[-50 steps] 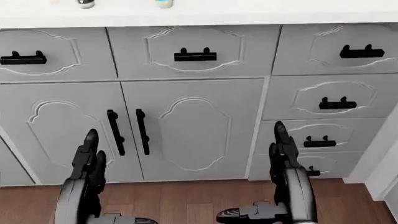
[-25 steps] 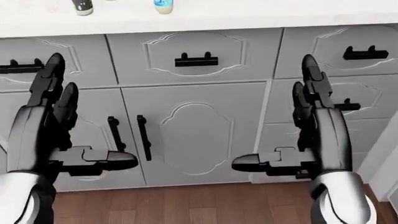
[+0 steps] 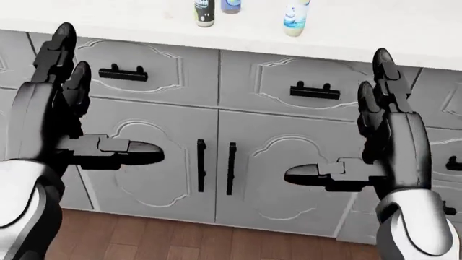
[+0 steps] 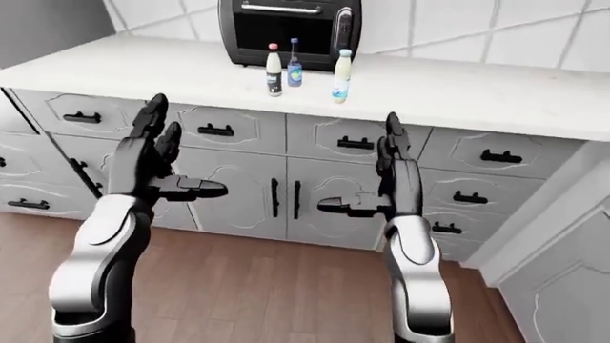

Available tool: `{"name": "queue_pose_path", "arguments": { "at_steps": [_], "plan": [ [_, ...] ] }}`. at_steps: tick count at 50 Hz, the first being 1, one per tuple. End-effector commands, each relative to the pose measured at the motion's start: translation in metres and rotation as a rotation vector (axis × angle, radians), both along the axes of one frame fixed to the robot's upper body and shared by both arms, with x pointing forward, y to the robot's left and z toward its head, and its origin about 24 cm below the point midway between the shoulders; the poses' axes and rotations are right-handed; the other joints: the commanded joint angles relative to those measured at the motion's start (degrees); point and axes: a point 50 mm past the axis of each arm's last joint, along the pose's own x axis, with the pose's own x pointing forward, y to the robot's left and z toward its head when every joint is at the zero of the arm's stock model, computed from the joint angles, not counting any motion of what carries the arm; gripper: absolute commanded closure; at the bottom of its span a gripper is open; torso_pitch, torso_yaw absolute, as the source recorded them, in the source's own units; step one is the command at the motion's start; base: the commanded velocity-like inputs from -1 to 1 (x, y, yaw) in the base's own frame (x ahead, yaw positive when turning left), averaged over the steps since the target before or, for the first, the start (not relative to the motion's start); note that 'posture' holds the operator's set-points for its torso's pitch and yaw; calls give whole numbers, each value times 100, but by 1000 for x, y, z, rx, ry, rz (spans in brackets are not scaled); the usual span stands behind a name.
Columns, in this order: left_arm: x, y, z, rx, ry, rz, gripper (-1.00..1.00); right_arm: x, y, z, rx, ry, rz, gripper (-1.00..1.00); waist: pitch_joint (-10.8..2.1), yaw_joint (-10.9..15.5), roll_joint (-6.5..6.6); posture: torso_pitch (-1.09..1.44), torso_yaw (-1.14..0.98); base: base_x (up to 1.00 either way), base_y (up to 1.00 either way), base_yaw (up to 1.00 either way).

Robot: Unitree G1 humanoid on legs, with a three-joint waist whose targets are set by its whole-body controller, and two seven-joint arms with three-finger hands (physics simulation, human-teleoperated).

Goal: Move the drinks to the dining counter.

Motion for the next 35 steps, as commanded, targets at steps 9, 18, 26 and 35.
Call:
{"name": "queue_pose_path", "arguments": {
  "at_steps": [9,18,26,35],
  "plan": [
    [3,-4,8,10,-53,-15,-100,-1,-4,12,-8,-55,-7,-100,-128,11,-519,0,0,40,-20,0],
    [2,-2,14,8,-62,-8,-100,-1,-6,15,-9,-64,-11,-100,-130,-74,-176,0,0,39,-10,0],
    [-4,4,19,0,-73,6,-100,2,-2,19,-17,-72,2,-100,-249,-160,290,0,0,38,0,0],
    [-10,9,21,-5,-81,17,-100,1,1,25,-17,-76,11,-100,-123,-55,295,0,0,37,0,0]
  ]
}}
